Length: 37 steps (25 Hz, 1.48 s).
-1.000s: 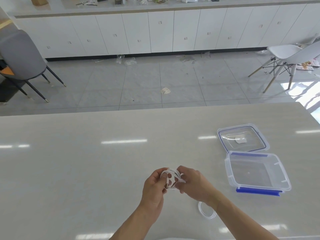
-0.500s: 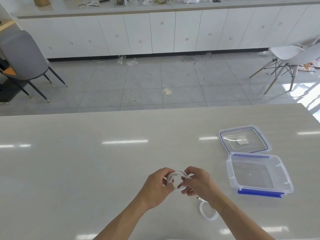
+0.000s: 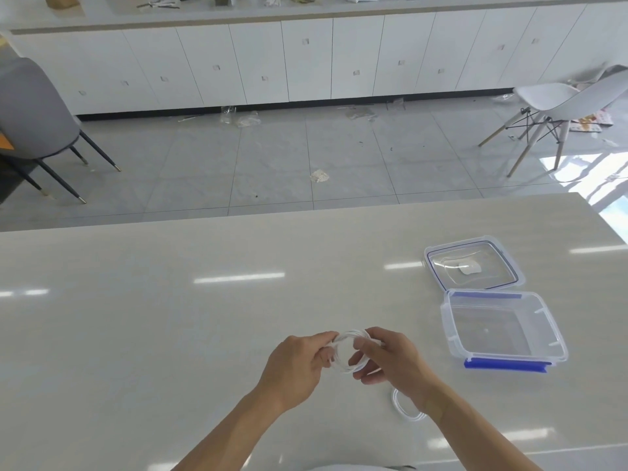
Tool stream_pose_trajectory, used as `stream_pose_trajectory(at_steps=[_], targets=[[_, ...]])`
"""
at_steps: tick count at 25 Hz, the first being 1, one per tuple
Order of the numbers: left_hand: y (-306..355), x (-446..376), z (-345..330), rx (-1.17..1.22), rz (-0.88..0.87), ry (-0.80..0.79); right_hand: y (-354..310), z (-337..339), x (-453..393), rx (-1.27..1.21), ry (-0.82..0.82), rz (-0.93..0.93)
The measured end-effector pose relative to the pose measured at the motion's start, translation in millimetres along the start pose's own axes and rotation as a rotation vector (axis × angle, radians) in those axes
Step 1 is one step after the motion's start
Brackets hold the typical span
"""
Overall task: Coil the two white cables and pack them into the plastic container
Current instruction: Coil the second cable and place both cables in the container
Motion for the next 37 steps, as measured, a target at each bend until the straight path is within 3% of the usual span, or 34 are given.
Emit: stream_pose_trajectory(at_steps=[3,7,11,13,22,32,37], targets=[[-17.0,-1.9,4.0,0.361,0.164,-0.129,-0.1,1.6,5.5,-0.062,0.008,0.021],[-19.2,-1.0,-4.1,0.383,0.153,-0.234,0.9,-2.7,12.9,-0.074,0.004,0.031],[-17.0,0.0,-17.7,0.664,0.209,-0.378,6.6,-14.0,24.0,-0.125,-0.032,0.014],[-17.5,-1.9,-24.2,0.761,0.246,-0.429,12.2,-10.0,30.4,-0.153,0.037,-0.005],[11.0,-10.0,-71.1,0.744,0.333,-0.471,41.8,42.3,55.6,-0.124,0.388,-0.046],[101.8,-46.4,-136.2,0.758,0.364,-0.416,51.3,174.9,52.7,-0.093,0.412,0.019],[149.8,-72.8,-171.9,0.672,0.415,-0.282,58.4,246.2,49.0,-0.065,0.451,0.016]])
Point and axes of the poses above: each hand's wrist, its own x-axis away from the middle knuckle, its own z-axis out of the back of the hand, y = z × x, the point moved 7 cm from there along -x, towards the middle knuckle, and after that the axes turned 14 degrees about z, right-handed, at the moved point
